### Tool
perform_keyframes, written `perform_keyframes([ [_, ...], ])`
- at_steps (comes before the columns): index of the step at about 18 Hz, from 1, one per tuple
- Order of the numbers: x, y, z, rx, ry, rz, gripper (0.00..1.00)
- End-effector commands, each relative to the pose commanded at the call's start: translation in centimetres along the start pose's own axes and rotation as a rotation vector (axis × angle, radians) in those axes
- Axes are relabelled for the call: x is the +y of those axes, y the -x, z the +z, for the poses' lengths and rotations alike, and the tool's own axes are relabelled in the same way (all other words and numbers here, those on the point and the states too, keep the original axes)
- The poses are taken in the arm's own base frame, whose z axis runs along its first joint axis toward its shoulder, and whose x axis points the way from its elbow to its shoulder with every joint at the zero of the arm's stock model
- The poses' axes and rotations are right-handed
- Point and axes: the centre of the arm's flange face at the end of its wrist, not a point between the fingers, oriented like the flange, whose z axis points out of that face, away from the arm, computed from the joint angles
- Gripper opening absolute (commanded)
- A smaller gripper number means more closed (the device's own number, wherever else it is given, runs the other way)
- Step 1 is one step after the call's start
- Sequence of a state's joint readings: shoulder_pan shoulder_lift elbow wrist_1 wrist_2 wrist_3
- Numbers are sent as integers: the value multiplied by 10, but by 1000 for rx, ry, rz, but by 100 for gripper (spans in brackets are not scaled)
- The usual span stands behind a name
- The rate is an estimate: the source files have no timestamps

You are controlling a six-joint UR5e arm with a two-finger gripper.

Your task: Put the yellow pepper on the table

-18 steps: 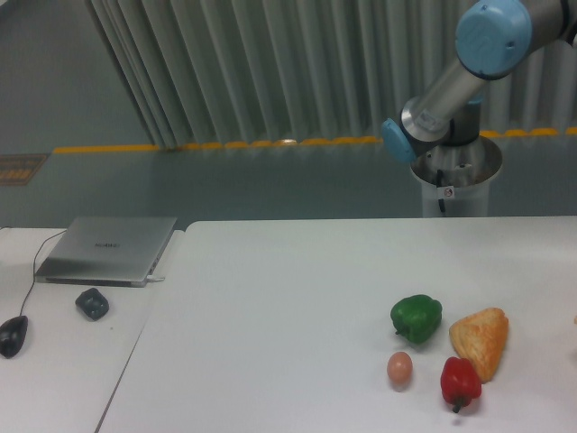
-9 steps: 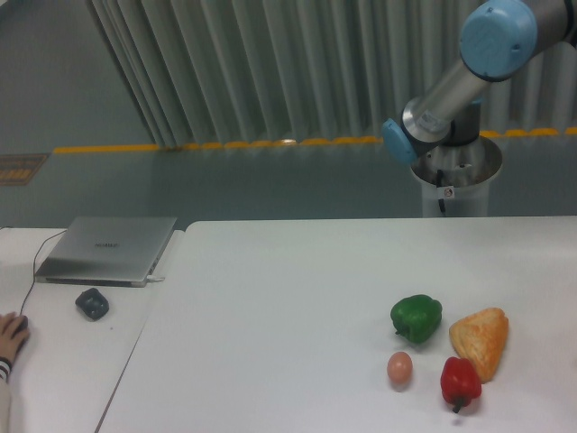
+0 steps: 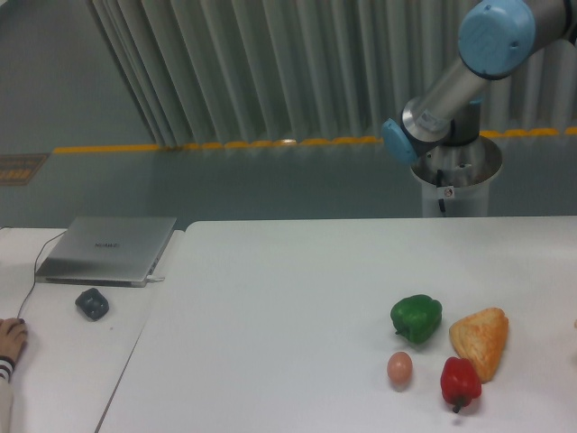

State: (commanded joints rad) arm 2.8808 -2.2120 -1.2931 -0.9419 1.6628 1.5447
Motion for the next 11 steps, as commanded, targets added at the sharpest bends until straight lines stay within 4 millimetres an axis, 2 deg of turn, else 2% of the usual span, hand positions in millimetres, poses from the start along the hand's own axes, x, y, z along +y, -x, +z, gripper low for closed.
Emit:
perform_keyframes([
  [11, 0, -10, 13, 29, 3, -8, 100],
])
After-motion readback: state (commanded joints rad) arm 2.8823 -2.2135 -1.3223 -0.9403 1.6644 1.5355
